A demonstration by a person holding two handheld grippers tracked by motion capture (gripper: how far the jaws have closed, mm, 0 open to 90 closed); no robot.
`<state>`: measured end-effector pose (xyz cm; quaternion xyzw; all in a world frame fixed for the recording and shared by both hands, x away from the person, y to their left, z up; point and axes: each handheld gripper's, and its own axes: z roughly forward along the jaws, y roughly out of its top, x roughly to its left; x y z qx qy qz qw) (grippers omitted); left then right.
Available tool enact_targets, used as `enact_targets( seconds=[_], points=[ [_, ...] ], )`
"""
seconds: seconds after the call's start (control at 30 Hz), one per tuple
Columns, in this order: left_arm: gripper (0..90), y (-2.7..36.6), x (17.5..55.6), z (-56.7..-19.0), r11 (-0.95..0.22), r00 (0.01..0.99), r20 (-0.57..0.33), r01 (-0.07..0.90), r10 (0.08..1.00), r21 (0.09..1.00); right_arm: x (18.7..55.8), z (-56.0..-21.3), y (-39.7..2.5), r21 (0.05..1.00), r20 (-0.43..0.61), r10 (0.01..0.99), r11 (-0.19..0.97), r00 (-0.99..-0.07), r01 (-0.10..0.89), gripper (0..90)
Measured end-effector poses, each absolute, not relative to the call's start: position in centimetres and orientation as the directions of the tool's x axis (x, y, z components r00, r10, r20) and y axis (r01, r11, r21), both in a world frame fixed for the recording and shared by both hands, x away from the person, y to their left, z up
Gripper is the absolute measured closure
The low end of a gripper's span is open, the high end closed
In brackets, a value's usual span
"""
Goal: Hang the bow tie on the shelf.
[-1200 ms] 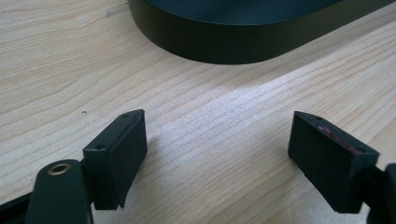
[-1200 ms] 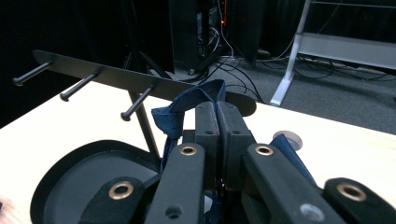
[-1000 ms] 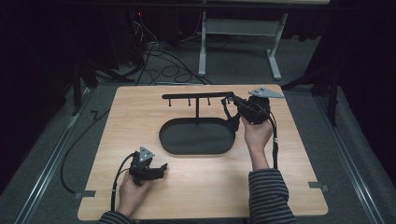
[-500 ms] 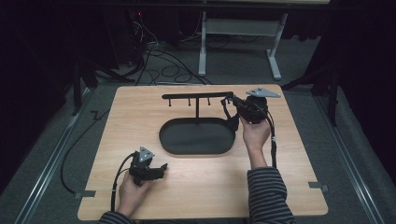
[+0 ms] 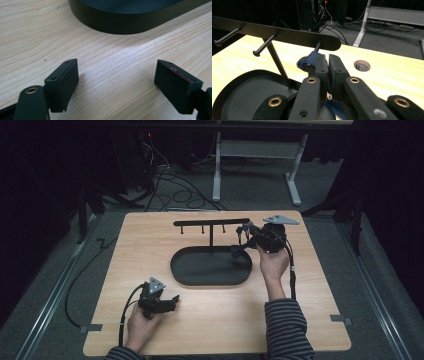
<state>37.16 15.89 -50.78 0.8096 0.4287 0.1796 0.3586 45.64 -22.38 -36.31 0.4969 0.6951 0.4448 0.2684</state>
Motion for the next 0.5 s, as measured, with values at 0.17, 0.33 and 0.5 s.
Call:
enact_targets(
  seconds=[0.17,0.33,0.5],
  points=[
    [20.1,15.89,37.16,-50.78,-0.375,0.568,-0.017,0.565,0.823,0.735,45.57,-36.41,-22.57,0.884,0.074,0.931,0.105,-0.358,0.455,86.9],
    [20.1,15.89,37.16,-50.78,-0.375,0.568,-0.017,0.565,0.823,0.735,45.30,-36.44,-22.92,0.887,0.083,0.929,0.096,-0.360,0.453,85.3],
    [20.1,15.89,37.16,-50.78,-0.375,0.568,-0.017,0.565,0.823,0.735,45.08,-36.63,-23.35,0.885,0.085,0.930,0.094,-0.358,0.455,83.7]
  ],
)
